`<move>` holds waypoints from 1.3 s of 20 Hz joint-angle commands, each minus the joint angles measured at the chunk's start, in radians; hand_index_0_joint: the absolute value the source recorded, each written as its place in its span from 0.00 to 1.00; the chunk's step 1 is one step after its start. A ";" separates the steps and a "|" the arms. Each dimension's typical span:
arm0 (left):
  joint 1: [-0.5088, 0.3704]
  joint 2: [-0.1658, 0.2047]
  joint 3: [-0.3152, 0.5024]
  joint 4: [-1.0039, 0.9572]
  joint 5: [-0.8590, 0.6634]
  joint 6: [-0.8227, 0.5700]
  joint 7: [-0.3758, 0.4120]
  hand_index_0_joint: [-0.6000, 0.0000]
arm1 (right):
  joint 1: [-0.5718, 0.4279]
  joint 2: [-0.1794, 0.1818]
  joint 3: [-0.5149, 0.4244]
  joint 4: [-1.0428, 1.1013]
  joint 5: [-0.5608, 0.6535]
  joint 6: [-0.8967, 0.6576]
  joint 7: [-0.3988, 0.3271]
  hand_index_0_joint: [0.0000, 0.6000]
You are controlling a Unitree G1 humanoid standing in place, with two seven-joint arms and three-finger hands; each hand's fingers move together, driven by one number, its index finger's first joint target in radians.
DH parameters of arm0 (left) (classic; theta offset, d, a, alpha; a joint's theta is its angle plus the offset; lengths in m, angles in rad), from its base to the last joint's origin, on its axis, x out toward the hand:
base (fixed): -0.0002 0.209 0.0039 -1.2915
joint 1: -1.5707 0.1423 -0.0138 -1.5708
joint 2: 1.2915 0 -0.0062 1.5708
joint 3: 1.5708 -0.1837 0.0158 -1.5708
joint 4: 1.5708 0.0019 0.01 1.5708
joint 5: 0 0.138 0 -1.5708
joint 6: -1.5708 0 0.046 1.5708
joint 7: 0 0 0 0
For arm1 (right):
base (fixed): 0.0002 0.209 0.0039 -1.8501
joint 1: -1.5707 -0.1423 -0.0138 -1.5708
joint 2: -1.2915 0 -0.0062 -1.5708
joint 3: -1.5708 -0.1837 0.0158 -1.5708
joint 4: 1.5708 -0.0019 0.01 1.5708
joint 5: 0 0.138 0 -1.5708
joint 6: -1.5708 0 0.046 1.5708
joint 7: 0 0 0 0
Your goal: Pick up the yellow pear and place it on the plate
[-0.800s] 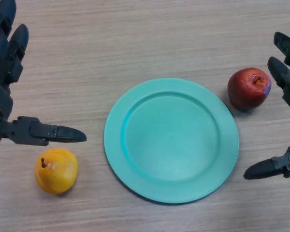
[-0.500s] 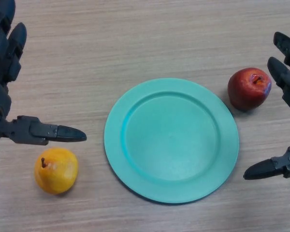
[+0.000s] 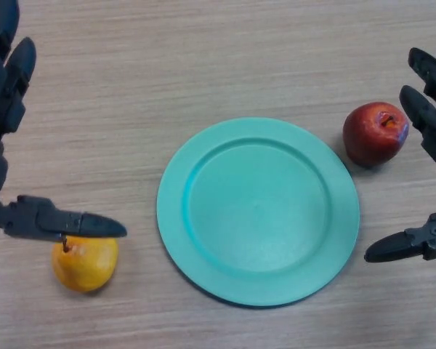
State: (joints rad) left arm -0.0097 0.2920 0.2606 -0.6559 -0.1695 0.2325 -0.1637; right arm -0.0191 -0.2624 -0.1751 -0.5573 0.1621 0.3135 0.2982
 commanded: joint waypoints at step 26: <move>0.018 0.074 0.059 0.984 0.116 -0.953 0.022 1.00 | -0.078 -0.046 -0.007 -0.018 -0.037 -0.140 -0.040 0.00</move>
State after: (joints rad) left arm 0.0231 0.3031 0.2764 0.3730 -0.0330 -0.5516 -0.1959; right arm -0.0751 -0.2742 -0.1146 -0.5150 0.1402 0.2874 0.2810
